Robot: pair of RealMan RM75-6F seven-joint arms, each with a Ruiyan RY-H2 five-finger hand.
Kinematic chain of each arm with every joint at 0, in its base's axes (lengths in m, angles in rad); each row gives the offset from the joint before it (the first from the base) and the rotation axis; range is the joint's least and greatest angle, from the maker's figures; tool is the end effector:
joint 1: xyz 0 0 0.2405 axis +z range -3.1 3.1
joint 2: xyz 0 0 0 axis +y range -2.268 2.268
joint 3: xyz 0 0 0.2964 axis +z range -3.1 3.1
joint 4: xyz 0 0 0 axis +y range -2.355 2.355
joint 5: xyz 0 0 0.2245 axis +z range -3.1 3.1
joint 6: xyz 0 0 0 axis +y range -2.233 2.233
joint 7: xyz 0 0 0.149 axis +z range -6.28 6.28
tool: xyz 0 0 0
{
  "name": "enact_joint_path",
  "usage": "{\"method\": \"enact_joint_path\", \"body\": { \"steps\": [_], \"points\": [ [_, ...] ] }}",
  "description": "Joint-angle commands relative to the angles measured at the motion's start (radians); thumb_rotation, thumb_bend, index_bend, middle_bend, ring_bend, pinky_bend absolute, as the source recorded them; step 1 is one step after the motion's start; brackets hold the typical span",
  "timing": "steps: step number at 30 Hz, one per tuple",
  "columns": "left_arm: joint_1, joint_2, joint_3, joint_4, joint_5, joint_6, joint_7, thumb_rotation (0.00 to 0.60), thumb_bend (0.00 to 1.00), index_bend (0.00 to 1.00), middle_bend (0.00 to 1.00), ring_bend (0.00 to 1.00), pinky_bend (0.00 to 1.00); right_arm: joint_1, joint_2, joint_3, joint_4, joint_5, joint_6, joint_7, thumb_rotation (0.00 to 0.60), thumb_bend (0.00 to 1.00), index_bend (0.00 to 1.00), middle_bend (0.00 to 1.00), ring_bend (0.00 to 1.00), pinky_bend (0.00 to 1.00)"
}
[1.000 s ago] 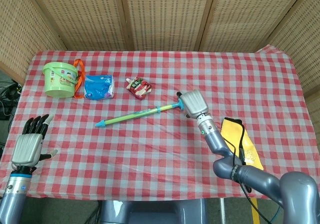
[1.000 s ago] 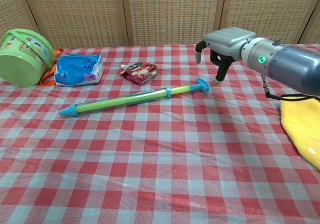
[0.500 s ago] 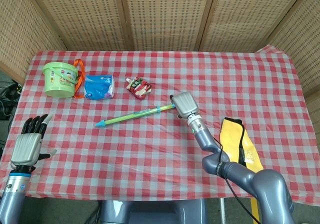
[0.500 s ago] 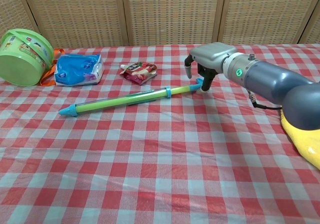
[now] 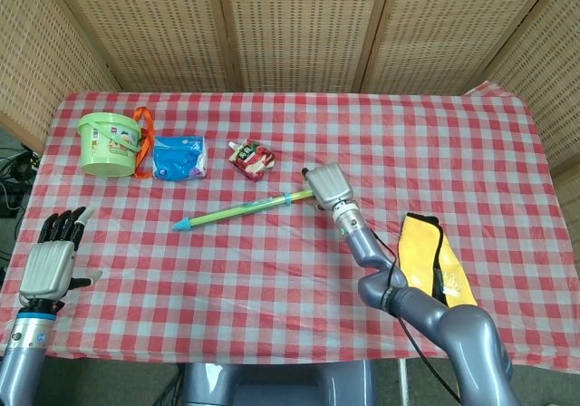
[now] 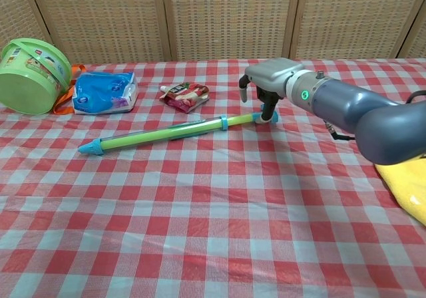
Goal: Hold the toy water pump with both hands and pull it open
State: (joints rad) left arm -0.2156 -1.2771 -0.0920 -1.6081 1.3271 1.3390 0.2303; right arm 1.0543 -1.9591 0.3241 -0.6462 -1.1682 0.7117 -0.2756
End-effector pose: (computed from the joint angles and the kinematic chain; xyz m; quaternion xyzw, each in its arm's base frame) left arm -0.3352 0.2413 0.0983 -0.6141 -0.4028 -0.3445 0.5848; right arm -0.1222 -0.4983 -0.1075 0.7653 -0.2824 0.3249 0.4785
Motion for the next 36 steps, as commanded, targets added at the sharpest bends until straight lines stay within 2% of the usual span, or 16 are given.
{"method": "enact_joint_path", "body": {
  "steps": [1,25,36],
  "points": [
    [0.0,0.0,-0.001,0.001,-0.003,0.0,0.0,0.6,0.04,0.0,0.0,0.0,0.0,0.011,-0.015,-0.005,0.027,-0.002,-0.012,0.009,0.6,0.41,0.44,0.98,0.91,0.64],
    [-0.006,0.002,0.0,0.003,-0.015,-0.01,-0.009,0.6,0.04,0.0,0.0,0.0,0.0,0.066,-0.107,-0.031,0.222,-0.035,-0.09,0.088,0.6,0.41,0.48,0.99,0.91,0.64],
    [-0.006,0.007,0.004,-0.003,-0.011,-0.01,-0.019,0.6,0.04,0.0,0.0,0.0,0.0,0.059,-0.12,-0.044,0.247,-0.056,-0.073,0.113,0.6,0.41,0.64,1.0,0.92,0.64]
  ]
}}
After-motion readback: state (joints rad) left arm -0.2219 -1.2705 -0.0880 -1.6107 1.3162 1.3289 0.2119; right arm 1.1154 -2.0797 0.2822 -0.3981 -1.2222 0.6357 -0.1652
